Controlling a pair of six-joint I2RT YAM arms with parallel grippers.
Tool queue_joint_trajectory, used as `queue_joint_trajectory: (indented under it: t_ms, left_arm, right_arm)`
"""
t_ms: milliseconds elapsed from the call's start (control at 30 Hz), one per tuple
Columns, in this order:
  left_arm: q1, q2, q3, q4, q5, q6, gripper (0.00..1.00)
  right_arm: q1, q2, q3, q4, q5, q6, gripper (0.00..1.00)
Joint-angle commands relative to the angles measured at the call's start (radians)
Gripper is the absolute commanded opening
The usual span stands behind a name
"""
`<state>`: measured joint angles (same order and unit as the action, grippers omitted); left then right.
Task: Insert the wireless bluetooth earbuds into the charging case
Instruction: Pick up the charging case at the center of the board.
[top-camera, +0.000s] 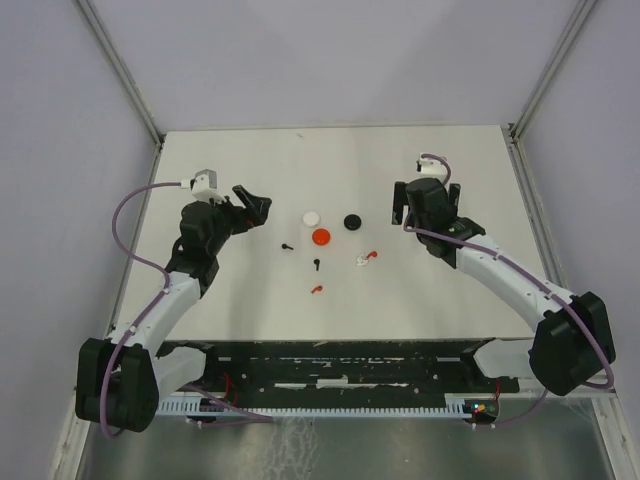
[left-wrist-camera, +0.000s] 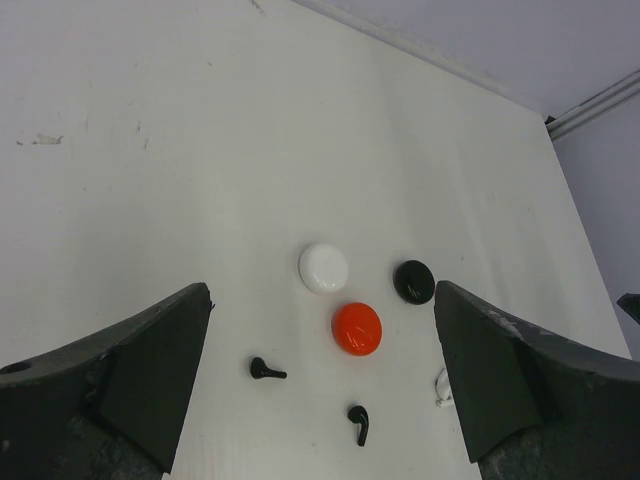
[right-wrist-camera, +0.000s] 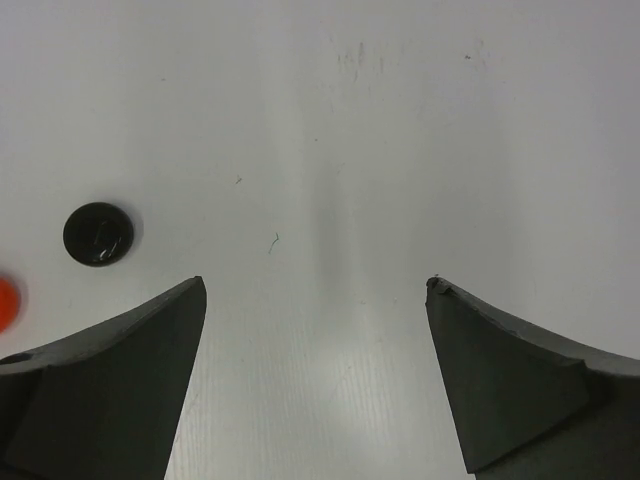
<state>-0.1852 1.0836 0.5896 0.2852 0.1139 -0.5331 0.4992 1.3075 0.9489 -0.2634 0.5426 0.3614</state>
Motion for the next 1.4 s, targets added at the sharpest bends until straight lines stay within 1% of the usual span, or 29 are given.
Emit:
queue_joint_trajectory:
  t_ms: [0, 33, 167, 267, 367, 633, 767, 900, 1067, 1167, 1367]
  left_arm:
    - [-0.001, -0.021, 0.014, 0.023, -0.003, 0.031, 0.99]
    - [0.001, -0.022, 0.013, 0.023, -0.005, 0.032, 1.00]
    - [0.002, -0.024, 0.012, 0.022, -0.011, 0.034, 1.00]
    - [0.001, -0.023, 0.012, 0.022, -0.012, 0.035, 1.00]
    - [0.002, -0.024, 0.012, 0.018, -0.013, 0.034, 1.00]
    - [0.001, -0.027, 0.012, 0.009, -0.013, 0.036, 1.00]
    - [0.000, 0.003, 0.026, 0.005, 0.027, 0.037, 1.00]
    - [-0.001, 0.046, 0.065, -0.039, 0.077, 0.049, 0.99]
    - [-0.008, 0.085, 0.088, -0.074, 0.090, 0.058, 1.00]
    - [-0.018, 0.129, 0.116, -0.087, 0.103, 0.065, 0.97]
    - [-0.057, 0.190, 0.158, -0.129, 0.060, 0.087, 0.93]
  right_arm:
    - [0.009, -0.041, 0.025, 0.038, 0.027, -0.037, 1.00]
    - [0.010, -0.068, 0.002, 0.050, 0.013, -0.055, 1.00]
    - [0.011, -0.211, -0.128, 0.196, -0.057, -0.112, 0.99]
    - [0.010, -0.242, -0.131, 0.176, -0.046, -0.124, 0.99]
    - [0.011, -0.216, -0.089, 0.125, -0.041, -0.124, 0.99]
    - [0.010, -0.150, -0.041, 0.054, -0.102, -0.130, 0.99]
    - [0.010, -0.097, -0.002, 0.024, -0.184, -0.132, 1.00]
    - [0.020, -0.048, 0.036, -0.021, -0.285, -0.111, 0.97]
    - [0.044, -0.022, 0.026, -0.008, -0.310, -0.100, 0.97]
    - [0.057, 0.024, 0.059, -0.020, -0.318, -0.102, 0.96]
    - [0.119, 0.149, 0.134, -0.013, -0.371, -0.087, 0.95]
